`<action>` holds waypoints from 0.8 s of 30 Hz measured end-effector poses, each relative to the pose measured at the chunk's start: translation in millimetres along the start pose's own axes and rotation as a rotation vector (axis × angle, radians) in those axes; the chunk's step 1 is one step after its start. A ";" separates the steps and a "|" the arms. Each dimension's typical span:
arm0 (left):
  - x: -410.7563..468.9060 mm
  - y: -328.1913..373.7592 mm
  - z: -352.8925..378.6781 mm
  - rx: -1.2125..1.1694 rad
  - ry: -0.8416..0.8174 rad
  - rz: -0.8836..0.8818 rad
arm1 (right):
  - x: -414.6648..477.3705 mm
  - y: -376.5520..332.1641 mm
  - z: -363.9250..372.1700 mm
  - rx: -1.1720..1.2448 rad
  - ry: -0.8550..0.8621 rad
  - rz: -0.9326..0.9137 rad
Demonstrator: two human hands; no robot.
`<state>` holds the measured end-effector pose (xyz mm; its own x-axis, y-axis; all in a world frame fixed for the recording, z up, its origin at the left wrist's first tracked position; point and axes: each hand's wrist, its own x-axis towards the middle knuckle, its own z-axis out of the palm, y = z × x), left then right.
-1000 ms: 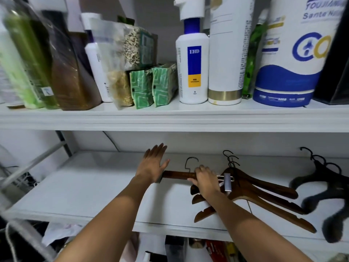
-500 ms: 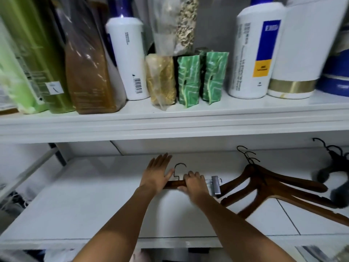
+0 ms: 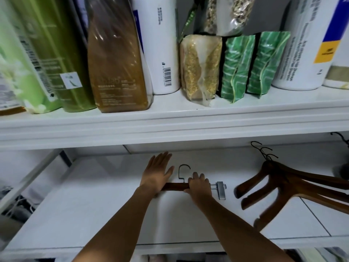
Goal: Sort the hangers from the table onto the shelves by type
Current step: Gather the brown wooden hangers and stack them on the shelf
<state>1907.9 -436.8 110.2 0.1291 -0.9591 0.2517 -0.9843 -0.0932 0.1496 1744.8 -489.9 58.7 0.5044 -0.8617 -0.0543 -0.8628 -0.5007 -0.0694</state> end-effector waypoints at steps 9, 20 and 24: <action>2.5 7.4 0.5 -0.019 -0.019 0.036 | -5.4 1.3 -0.5 -0.003 0.025 -0.003; 30.8 93.3 -18.6 -0.064 -0.084 0.194 | -41.4 93.7 -70.3 0.034 0.270 0.068; 44.7 149.1 -21.1 -0.090 -0.091 0.296 | -65.9 144.1 -102.5 -0.012 0.322 0.176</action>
<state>1769.4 -487.9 163.9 -0.1769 -0.9613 0.2111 -0.9623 0.2140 0.1679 1583.8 -513.6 154.3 0.3136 -0.9154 0.2525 -0.9368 -0.3417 -0.0753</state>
